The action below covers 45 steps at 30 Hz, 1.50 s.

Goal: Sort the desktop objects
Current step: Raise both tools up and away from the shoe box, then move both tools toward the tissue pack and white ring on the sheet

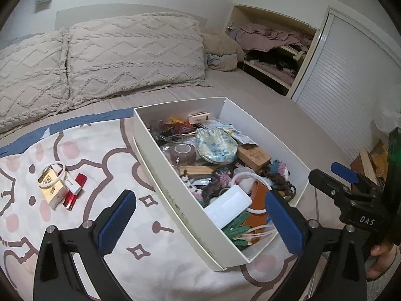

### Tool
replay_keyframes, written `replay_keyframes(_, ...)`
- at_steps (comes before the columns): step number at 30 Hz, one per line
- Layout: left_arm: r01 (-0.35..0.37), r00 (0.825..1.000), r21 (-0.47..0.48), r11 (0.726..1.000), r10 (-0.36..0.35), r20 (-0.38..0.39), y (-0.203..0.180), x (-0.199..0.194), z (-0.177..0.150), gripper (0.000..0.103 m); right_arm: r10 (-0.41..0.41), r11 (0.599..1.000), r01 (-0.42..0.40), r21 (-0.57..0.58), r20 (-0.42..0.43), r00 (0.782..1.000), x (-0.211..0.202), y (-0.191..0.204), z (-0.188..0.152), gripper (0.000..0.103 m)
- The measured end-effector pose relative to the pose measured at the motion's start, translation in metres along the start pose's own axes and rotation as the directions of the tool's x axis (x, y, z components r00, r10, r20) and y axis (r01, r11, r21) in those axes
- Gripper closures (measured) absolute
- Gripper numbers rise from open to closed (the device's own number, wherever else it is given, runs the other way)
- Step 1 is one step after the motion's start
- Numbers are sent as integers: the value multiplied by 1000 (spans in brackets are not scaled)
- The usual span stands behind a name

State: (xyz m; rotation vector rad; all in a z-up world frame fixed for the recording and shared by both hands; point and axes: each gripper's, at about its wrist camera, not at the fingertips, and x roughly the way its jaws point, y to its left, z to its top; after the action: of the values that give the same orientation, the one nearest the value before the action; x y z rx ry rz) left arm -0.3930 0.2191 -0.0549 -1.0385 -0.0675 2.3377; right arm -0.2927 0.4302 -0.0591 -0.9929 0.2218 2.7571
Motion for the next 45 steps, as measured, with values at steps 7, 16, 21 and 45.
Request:
replay_keyframes(7, -38, 999, -43, 998, 39, 23, 19, -8, -3, 0, 7, 1000, -7, -7, -14, 1000, 2, 8, -1, 0)
replay_keyframes(16, -94, 994, -127, 987, 99, 39, 64, -31, -11, 0, 23, 999, -24, -41, -22, 999, 7, 37, 4, 0)
replay_keyframes(21, -133, 989, -168, 977, 143, 47, 92, -46, -15, 0, 43, 997, -45, -62, -26, 999, 11, 61, 6, 0)
replay_keyframes(45, -233, 961, -356, 905, 271, 60, 208, -103, -65, 0, 170, 958, -187, -218, -93, 981, 37, 196, -7, 0)
